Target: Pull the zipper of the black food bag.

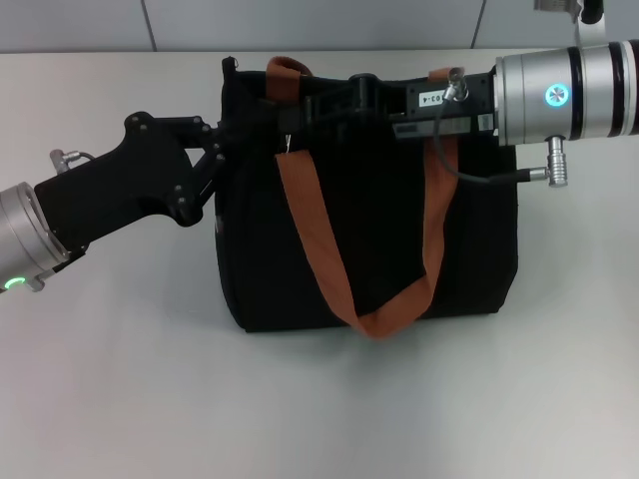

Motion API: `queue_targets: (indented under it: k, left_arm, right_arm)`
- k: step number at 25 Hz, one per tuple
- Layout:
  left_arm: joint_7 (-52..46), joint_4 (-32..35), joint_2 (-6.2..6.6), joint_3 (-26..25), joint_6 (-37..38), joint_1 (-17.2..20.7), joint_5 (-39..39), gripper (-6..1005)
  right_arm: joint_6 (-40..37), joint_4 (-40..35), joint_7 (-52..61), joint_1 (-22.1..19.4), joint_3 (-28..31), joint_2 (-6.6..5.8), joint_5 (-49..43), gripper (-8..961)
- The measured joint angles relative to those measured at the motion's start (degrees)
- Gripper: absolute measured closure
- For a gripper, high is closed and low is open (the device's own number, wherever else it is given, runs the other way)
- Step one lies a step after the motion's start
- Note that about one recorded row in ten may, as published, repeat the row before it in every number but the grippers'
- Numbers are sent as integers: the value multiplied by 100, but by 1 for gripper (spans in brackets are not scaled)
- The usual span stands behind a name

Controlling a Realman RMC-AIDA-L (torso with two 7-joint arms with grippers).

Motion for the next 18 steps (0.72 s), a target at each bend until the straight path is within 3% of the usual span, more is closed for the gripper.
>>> queue_targets:
  k: [6, 14, 18]
  left_arm:
    - [30, -1, 0, 0, 31, -10, 1, 969]
    - [38, -9, 0, 0, 58, -12, 25, 969]
    - [40, -9, 0, 0, 94, -4, 26, 969]
  right_arm:
    - [-14, 0, -246, 21, -42, 7, 8, 790]
    - [3, -34, -375, -11, -44, 7, 12, 955]
    - [3, -34, -401, -19, -1, -1, 12, 950]
